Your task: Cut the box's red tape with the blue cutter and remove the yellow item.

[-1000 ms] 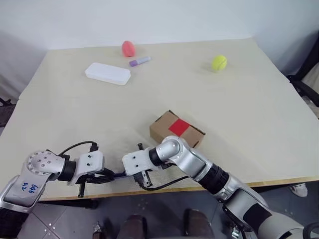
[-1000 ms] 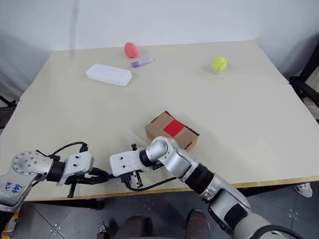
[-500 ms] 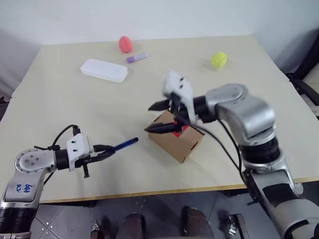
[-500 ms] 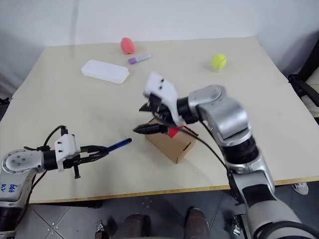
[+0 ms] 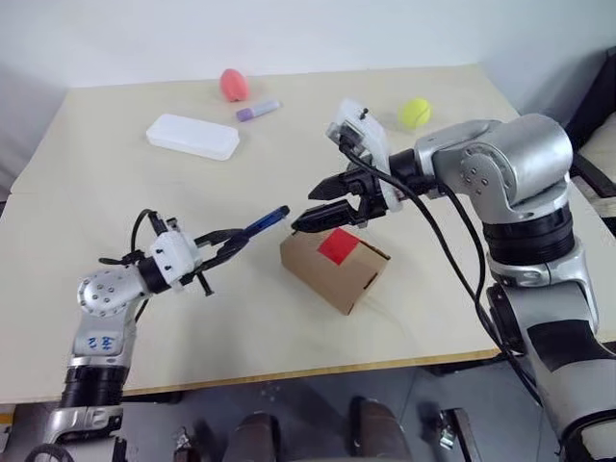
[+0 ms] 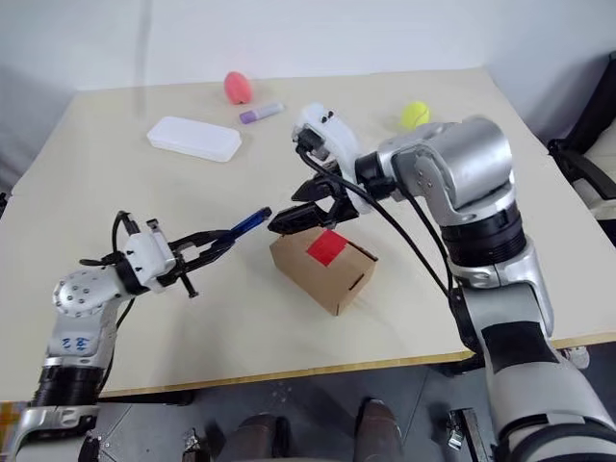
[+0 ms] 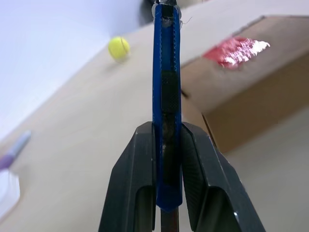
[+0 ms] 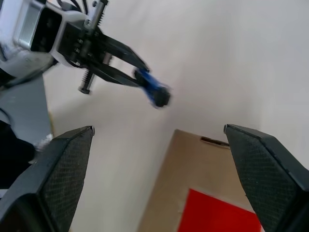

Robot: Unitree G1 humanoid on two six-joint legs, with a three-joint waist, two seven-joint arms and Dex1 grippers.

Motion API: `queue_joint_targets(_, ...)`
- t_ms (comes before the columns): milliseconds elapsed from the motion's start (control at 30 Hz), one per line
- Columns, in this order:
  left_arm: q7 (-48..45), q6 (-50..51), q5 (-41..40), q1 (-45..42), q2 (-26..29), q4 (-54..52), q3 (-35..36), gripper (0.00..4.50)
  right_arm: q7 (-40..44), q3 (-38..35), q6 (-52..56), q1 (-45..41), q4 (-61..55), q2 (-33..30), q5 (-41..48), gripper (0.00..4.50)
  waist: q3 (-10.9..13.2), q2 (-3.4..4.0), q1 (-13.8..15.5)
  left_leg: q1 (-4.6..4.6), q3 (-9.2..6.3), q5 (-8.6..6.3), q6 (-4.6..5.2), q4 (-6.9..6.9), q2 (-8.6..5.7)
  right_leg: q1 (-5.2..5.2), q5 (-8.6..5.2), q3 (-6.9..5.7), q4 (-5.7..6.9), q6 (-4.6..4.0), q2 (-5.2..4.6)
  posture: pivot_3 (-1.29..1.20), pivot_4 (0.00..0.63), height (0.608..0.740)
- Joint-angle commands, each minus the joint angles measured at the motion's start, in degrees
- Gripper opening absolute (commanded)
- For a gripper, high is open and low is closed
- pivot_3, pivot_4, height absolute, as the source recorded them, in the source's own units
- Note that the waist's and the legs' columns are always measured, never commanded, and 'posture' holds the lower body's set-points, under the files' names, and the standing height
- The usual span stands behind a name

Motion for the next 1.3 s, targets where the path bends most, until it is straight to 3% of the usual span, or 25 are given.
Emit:
queue_joint_targets(33,2.3,-4.0,1.8,-2.3,-1.6,2.0,-1.8,0.4,-1.2,-0.5,-1.6,-3.3,4.5,2.3,1.0,4.49,0.0,-0.01,0.0,0.0,0.0,0.0,0.0,0.0,0.0,0.0,0.0,0.0,0.01,0.01,0.0,0.0,0.15,0.74)
queue_joint_targets(400,4.0,-7.1,2.4,-4.2,-2.4,4.4,-3.6,0.4,-1.0,4.5,-6.0,-4.1,14.0,4.2,-0.2,4.49,0.0,-0.03,0.0,-0.03,0.0,0.0,0.0,0.02,0.0,0.0,0.01,0.0,-0.02,0.02,-0.01,0.0,0.15,0.74)
queue_joint_targets(667,3.8,-7.8,2.3,-5.1,-2.1,5.3,-3.7,0.4,-1.1,4.0,-8.4,-5.0,19.3,5.1,-1.0,4.49,0.0,-0.03,0.0,-0.04,0.0,0.0,0.0,0.02,0.0,-0.01,0.01,0.0,-0.01,0.02,0.0,0.0,0.15,0.74)
queue_joint_targets(767,3.9,-7.8,2.3,-5.4,-2.1,5.6,-3.8,0.4,-1.4,3.7,-8.7,-5.2,20.7,5.5,-1.4,3.93,0.0,-0.03,0.0,-0.03,0.0,0.0,0.0,0.02,0.0,-0.01,0.01,-0.01,-0.01,0.02,0.0,0.0,0.15,0.74)
queue_joint_targets(1133,3.9,-8.0,2.4,-6.9,-1.8,7.1,-3.9,0.4,-0.6,3.6,-8.6,-4.5,19.5,5.6,-1.0,0.2,0.0,-0.03,0.0,-0.04,0.0,0.0,0.0,0.02,0.0,-0.01,0.01,-0.01,-0.01,0.02,0.0,0.0,0.15,0.74)
queue_joint_targets(1300,4.2,-7.1,2.4,-7.3,-1.9,7.4,-4.3,0.4,-1.0,2.4,-7.8,-4.4,18.0,5.5,-0.3,0.18,0.0,-0.03,0.0,-0.04,0.0,0.0,0.0,0.03,0.0,-0.01,0.01,-0.01,-0.01,0.02,0.0,0.0,0.15,0.74)
